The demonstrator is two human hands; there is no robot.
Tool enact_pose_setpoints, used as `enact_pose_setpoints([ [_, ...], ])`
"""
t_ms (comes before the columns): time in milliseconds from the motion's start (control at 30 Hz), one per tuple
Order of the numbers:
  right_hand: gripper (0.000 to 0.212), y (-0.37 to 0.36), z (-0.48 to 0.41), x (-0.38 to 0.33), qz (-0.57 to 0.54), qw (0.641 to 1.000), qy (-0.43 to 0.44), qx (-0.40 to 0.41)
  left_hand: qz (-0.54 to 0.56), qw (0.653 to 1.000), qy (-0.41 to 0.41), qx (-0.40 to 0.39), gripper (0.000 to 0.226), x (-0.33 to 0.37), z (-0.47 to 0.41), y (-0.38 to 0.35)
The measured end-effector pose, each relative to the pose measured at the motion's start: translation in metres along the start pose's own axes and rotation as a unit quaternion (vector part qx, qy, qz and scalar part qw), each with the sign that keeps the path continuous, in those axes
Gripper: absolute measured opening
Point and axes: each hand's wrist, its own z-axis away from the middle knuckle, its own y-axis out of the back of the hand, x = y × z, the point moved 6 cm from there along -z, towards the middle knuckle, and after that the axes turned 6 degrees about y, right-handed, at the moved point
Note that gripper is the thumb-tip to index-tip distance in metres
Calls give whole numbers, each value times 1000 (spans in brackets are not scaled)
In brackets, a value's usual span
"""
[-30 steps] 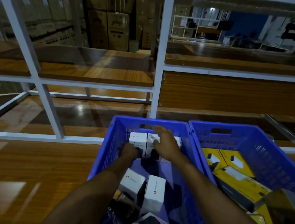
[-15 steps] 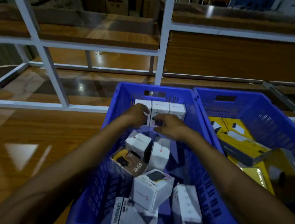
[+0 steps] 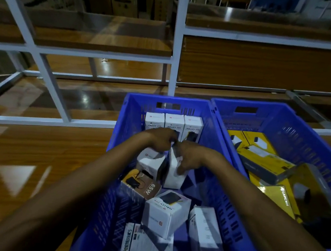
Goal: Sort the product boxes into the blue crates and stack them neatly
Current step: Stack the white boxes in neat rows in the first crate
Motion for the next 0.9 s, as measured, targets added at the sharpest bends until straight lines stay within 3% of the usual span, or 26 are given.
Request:
enact_pose_setpoints([
  [167,93,23,8,37,-155,983,6,102,250,966,-22,65,52,6,0,31],
  [267,77,36,17,45,-328,927,81,165,324,946,-26,15,48,4,3,38],
  [400,72,43,15,51,-504,833,92,208,493,866,-19,-83,39,-1,6,29],
  [533,57,49,10,71,-605,724,27,331,581,810,-64,-51,51,-13,-1,30],
  [633,40,52,12,78,-663,662,8,349,604,795,-56,-9,46,-14,2,38],
  [700,29,52,11,77,-657,670,11,345,583,810,-64,13,39,-8,7,43],
  [800,35,46,7,61,-564,770,55,293,527,846,-72,24,32,-4,14,47],
  [833,34,45,5,56,-542,789,66,282,513,855,-75,27,29,-5,16,48],
  [900,29,49,8,50,-554,771,68,306,533,841,-67,67,18,-10,21,55],
])
